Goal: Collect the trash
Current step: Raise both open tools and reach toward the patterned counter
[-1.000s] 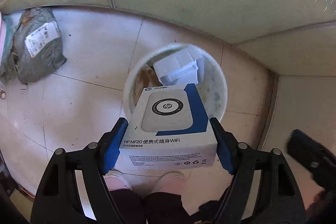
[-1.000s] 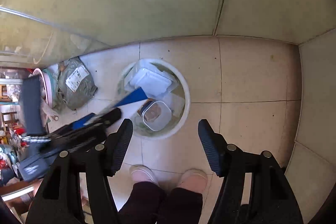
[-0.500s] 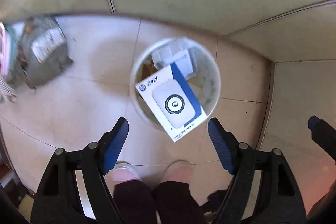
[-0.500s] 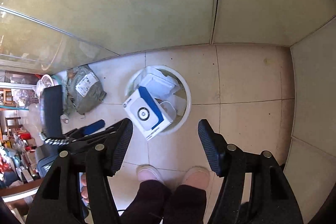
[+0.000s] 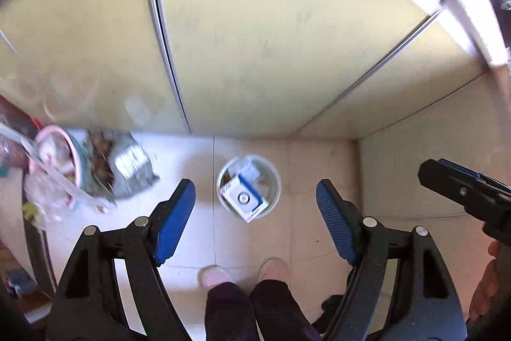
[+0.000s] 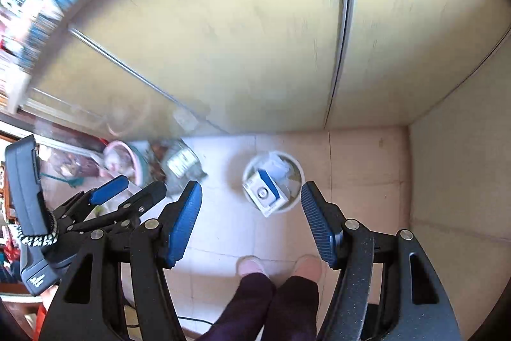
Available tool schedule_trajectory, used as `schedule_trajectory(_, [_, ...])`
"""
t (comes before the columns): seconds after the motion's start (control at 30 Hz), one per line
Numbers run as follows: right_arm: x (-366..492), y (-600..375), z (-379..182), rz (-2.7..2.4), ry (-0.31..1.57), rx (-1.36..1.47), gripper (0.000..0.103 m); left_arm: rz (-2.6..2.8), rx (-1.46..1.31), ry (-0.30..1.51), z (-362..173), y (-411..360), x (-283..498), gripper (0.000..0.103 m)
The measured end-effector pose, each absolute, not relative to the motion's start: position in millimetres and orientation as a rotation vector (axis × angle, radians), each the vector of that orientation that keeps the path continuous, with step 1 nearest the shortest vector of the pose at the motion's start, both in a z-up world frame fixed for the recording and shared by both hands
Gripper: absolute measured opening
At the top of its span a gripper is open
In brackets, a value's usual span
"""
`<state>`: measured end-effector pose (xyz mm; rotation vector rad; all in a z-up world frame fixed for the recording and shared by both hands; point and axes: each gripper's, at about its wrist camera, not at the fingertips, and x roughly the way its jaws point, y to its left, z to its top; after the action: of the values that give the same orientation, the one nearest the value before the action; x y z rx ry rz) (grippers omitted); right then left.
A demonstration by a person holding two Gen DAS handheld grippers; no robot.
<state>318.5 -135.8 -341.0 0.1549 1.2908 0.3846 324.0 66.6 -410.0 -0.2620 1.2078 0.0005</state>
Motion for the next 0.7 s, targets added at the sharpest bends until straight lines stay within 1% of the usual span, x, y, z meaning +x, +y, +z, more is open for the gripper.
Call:
schedule_trajectory(0.1, [306,-139,-280,0.378,1.219,0.180,0.061,-0.015,-0.236,1.138,-337,69,317,0.077])
schedule_trajectory(0.27, [283,-143,-198,0.348,1.080,0.201,0.061,-0.030,-0.192,0.985,-229,76,301,0.077])
schedule_trajectory(0.4, [266,-142,-144,0.296,0.970,0.155,0.061,-0.024,-0.146,0.881,-163,84,284,0.078])
schedule_trajectory(0.5, [257,-148,-111,0.270,0.893,0.145,0.061,-0.022,-0.134,0.814,-124,90,272,0.078])
schedule_trajectory(0.57, [252,-148,-93,0.257,0.849,0.140,0.063,-0.024,-0.135,0.775,-103,93,266,0.079])
schedule_trajectory(0.63, [250,-144,-78,0.243,0.812,0.132,0.065,-0.022,-0.135,0.731,-84,98,261,0.086])
schedule_trajectory(0.7, [250,-144,-66,0.233,0.784,0.126,0.066,-0.025,-0.131,0.701,-68,99,258,0.091])
